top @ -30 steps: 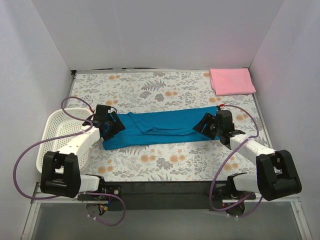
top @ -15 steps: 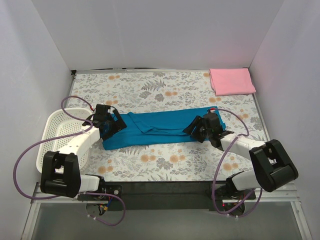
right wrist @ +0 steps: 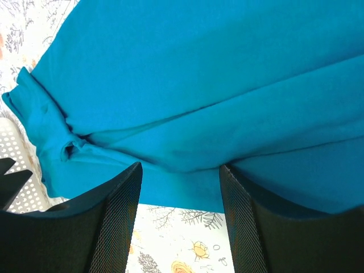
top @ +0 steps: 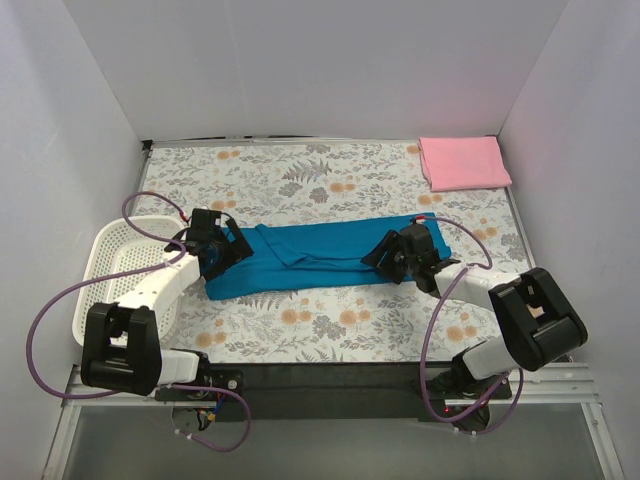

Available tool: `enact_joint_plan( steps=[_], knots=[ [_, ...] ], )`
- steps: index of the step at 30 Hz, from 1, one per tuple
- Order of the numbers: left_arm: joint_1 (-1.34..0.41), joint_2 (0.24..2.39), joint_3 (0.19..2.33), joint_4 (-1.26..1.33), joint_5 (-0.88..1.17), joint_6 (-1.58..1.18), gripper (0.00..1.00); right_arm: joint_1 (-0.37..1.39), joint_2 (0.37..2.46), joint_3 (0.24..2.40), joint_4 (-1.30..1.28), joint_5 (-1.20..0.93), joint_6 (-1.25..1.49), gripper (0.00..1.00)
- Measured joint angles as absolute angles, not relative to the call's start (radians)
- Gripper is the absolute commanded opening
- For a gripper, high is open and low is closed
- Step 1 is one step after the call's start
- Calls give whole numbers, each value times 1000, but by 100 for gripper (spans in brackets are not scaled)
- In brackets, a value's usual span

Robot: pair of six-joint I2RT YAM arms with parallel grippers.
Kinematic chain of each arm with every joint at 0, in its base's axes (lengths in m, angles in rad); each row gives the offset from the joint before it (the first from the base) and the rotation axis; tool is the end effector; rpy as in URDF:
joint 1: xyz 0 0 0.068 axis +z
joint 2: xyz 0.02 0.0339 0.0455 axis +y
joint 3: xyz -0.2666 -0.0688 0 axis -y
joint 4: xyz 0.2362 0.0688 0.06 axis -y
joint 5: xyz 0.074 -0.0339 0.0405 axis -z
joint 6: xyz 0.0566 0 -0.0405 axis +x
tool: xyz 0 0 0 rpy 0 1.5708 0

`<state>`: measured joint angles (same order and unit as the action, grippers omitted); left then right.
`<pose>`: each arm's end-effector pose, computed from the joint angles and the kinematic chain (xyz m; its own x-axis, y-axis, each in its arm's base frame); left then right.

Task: Fold and stack the t-shirts
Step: Fold the tshirt

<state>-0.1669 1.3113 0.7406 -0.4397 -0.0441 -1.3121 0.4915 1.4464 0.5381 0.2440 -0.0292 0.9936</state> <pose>0.2491 -0.0394 0.1835 -0.3518 -0.9201 -0.1721 -0.7709 0.3891 -0.5043 0.2481 0.1347 0.1482 -0.7089 0.5706 -0.4146 0.1870 0.7188 0.6696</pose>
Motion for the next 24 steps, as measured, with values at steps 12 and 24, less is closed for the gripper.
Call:
enact_joint_plan(
  steps=[12, 24],
  knots=[
    [-167, 1311, 739, -440, -44, -1312, 88, 492, 1500, 611, 246, -6, 980, 63],
    [-167, 1311, 739, -440, -44, -1312, 88, 445, 1611, 751, 250, 22, 880, 63]
  ],
)
